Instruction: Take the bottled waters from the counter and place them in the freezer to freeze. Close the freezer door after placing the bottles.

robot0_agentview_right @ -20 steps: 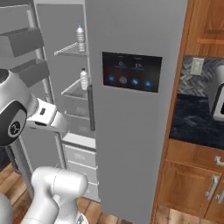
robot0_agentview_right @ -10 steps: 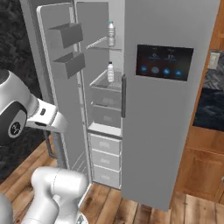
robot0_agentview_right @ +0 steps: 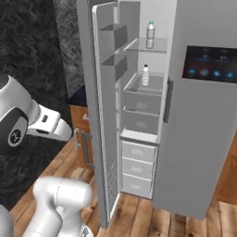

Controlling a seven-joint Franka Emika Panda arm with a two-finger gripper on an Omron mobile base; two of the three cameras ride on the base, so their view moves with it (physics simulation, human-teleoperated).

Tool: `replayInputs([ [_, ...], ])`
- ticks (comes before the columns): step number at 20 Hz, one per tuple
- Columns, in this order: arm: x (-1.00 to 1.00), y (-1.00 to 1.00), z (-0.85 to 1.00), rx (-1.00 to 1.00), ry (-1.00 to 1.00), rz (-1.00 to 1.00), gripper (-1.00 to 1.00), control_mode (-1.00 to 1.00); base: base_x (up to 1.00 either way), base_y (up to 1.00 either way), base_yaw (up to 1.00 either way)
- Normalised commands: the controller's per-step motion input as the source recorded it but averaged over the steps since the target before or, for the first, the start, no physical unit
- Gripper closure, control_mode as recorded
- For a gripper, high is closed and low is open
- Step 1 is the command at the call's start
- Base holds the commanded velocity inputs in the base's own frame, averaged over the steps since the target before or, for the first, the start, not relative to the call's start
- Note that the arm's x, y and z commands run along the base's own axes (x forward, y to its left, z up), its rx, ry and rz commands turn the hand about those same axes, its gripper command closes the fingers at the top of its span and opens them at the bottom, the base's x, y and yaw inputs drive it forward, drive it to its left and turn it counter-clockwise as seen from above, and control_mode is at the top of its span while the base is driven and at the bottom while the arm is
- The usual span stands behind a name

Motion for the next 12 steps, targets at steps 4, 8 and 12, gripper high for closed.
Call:
replayInputs([
  [4,0.00,0.00,0.00,0.00,0.00,0.00,-1.00,1.00,0.00,0.37,-0.33],
  [8,0.00,0.00,0.00,0.00,0.00,0.00,-1.00,1.00,0.00,0.01,-0.39],
  [12,0.00,0.00,0.00,0.00,0.00,0.00,-1.00,1.00,0.21,-0.07,-0.35],
])
